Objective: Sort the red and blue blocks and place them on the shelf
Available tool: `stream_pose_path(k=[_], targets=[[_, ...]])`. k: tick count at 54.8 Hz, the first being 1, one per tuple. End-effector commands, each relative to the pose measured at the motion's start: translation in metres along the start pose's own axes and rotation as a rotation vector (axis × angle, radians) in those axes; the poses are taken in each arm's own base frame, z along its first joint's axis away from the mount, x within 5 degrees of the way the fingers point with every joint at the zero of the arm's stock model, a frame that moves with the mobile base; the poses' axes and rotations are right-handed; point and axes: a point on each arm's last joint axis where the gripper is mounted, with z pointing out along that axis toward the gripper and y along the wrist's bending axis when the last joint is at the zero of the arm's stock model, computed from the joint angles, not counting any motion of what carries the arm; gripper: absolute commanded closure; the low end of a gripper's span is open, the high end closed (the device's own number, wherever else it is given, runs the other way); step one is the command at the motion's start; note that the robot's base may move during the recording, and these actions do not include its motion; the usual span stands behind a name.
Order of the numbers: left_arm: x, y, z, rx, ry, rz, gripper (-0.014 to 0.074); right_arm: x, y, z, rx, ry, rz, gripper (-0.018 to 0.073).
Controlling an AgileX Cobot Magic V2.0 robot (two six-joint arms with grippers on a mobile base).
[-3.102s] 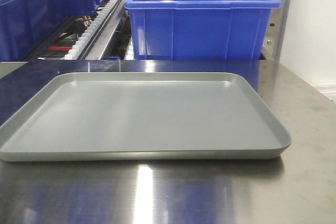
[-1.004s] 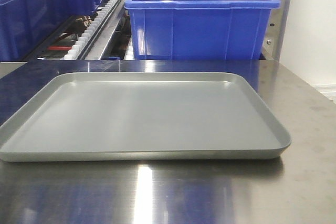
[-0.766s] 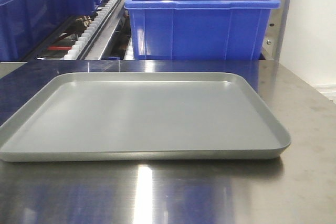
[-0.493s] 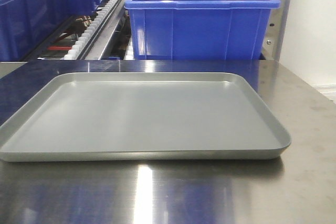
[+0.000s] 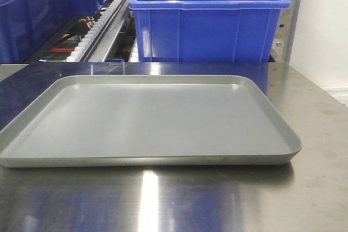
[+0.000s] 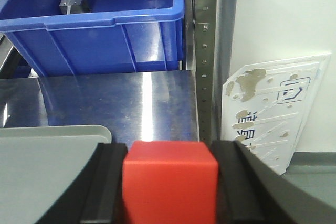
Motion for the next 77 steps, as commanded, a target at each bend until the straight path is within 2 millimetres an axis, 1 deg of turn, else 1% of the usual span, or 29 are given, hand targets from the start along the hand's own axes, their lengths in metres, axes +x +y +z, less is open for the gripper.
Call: stream_pose_path(k=[1,13,21,32,77], targets=[[-0.0106,-0.0029,-0.0081,0.037,-0.115,0.023,0.0517,-0.0176,0.0016,-0.0057,-0.01,-0.124,-0.011,0.0501],[-0.0045,-0.0017,-0.007,0.032,-0.104,0.032,0.0517,-0.0176,0.0016,-0.0057,-0.01,-0.124,-0.011,0.0501],[-0.0051,-0.0012,-0.0076,0.027,-0.113,0.048,0.0517,-0.0176,0.0016,-0.0057,-0.01,-0.124,-0.011,0.0501],[-0.0081,-0.0012,-0.0152,0.04,-0.169,0.05,0.0517,-0.0176,0.0016,-0.0057,-0.01,-0.124,-0.011,0.0501],[-0.0079,-0.001,-0.0151,0.037,-0.166,0.053,0.0517,-0.0176,0.0016,-0.0057,-0.01,-0.124,-0.011,0.0501]])
